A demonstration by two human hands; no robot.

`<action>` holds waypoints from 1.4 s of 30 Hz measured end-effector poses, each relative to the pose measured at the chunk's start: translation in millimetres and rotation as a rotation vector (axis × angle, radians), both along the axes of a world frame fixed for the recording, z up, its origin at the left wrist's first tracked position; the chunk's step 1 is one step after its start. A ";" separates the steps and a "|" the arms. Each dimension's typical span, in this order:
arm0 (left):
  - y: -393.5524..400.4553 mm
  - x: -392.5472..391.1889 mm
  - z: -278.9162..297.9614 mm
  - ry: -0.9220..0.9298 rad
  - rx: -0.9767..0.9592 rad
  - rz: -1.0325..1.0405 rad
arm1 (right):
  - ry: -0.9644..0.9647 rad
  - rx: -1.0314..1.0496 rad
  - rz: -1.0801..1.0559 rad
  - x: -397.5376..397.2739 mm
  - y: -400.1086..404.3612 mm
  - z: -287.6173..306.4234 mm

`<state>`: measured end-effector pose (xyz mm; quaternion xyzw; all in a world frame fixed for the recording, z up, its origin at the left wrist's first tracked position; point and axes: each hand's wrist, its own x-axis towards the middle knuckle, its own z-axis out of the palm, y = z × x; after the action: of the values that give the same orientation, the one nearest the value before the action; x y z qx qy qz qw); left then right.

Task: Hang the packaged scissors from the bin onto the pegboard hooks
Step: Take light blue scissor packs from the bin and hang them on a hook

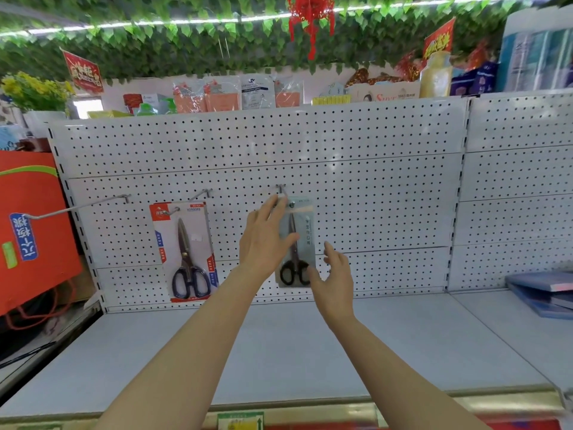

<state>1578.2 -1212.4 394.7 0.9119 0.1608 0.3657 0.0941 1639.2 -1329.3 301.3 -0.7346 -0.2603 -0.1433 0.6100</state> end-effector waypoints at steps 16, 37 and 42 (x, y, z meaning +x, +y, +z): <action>-134.9 -64.8 2.0 0.058 0.416 0.093 | -0.810 -0.401 -0.333 -18.2 -184.0 66.8; -387.3 -47.9 -388.8 0.631 -0.078 -0.129 | -0.320 -0.919 -0.322 -36.8 -459.1 -256.5; -427.4 -54.8 -513.1 1.054 -0.178 -0.090 | -0.214 -1.078 -0.258 -43.7 -498.2 -345.6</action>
<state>1523.4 -1639.8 -118.4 0.9664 0.1772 -0.1610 0.0935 1595.6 -1827.5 -44.3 -0.9495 -0.2652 -0.1370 0.0963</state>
